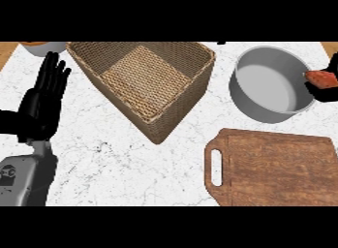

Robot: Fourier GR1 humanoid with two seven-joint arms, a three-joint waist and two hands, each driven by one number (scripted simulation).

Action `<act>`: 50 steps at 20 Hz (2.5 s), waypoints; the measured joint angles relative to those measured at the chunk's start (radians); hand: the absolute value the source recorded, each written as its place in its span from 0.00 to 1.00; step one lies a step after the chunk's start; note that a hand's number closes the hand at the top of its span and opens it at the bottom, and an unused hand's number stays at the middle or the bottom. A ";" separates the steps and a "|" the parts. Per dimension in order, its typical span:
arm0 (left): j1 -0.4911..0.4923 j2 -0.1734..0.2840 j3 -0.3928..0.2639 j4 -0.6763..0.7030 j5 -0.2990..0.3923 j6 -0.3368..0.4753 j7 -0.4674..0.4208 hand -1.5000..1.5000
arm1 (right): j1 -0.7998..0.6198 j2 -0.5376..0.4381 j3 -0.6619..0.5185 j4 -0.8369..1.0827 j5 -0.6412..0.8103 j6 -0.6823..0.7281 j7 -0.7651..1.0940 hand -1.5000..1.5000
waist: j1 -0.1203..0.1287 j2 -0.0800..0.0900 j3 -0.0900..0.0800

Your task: Pick the sweet potato from the cutting board and place it in the pot

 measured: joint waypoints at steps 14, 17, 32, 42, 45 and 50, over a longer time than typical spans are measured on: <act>0.010 0.009 -0.001 -0.018 0.009 -0.024 0.016 0.50 | -0.149 -0.027 -0.019 0.399 -0.043 0.149 -0.178 0.00 | 0.011 0.003 0.000; -0.003 0.006 0.002 -0.001 0.005 -0.019 0.010 0.50 | -0.180 -0.027 -0.064 0.427 -0.102 0.194 -0.220 0.00 | 0.007 0.003 0.001; 0.010 0.006 0.004 -0.033 0.015 -0.027 0.029 0.50 | -0.215 -0.208 -0.320 0.570 -0.383 0.444 -0.188 0.00 | 0.015 0.009 0.003; -0.016 0.006 0.005 -0.024 0.011 -0.024 0.030 0.50 | -0.143 -0.341 -0.400 0.606 -0.467 0.522 -0.200 0.00 | 0.028 0.020 0.006; -0.020 0.006 0.003 -0.022 0.009 -0.025 0.028 0.50 | -0.124 -0.369 -0.411 0.608 -0.478 0.531 -0.199 0.00 | 0.032 0.022 0.007; -0.028 -0.009 -0.005 -0.020 0.005 -0.017 0.024 0.50 | -0.088 -0.416 -0.428 0.611 -0.498 0.555 -0.191 0.00 | 0.034 0.026 0.010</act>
